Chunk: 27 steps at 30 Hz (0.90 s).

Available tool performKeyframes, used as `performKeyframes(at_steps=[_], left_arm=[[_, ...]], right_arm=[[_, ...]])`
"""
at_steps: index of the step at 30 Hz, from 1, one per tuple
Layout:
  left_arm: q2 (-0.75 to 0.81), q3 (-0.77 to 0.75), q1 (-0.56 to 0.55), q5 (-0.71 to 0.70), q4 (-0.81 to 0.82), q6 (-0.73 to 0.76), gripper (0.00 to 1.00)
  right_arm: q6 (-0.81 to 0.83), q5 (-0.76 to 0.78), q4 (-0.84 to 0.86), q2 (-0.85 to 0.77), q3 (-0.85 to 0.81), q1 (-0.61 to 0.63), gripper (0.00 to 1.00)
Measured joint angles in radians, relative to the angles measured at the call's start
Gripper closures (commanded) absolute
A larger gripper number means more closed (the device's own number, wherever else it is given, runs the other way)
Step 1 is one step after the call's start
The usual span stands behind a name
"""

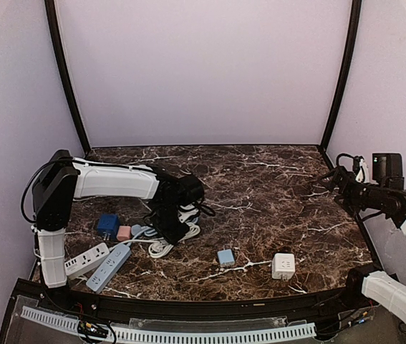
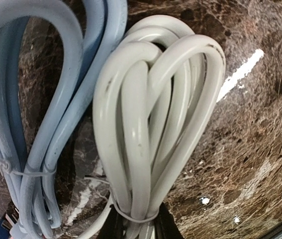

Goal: Insert the plug

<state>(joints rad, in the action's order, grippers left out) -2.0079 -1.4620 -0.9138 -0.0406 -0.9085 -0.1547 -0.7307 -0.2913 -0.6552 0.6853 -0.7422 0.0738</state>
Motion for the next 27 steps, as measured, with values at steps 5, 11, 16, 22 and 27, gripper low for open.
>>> performKeyframes(at_steps=[5, 11, 16, 22, 27], left_arm=[[-0.006, -0.016, 0.0, 0.011, -0.007, -0.017, 0.94], [-0.052, -0.092, -0.006, 0.02, -0.006, -0.043, 0.95], [-0.123, -0.198, -0.007, 0.022, -0.023, -0.066, 0.95], [-0.209, -0.337, -0.008, 0.021, -0.051, -0.088, 0.95], [-0.306, -0.499, -0.008, 0.021, -0.098, -0.104, 0.95]], right_arm=[[0.014, 0.002, -0.007, 0.0, 0.0, 0.0, 0.01], [0.02, 0.005, -0.02, 0.0, 0.0, 0.0, 0.01], [0.028, 0.015, -0.028, 0.0, 0.0, 0.0, 0.01], [0.045, 0.025, -0.04, 0.001, 0.0, 0.0, 0.01], [0.056, 0.039, -0.058, 0.0, -0.005, 0.0, 0.01]])
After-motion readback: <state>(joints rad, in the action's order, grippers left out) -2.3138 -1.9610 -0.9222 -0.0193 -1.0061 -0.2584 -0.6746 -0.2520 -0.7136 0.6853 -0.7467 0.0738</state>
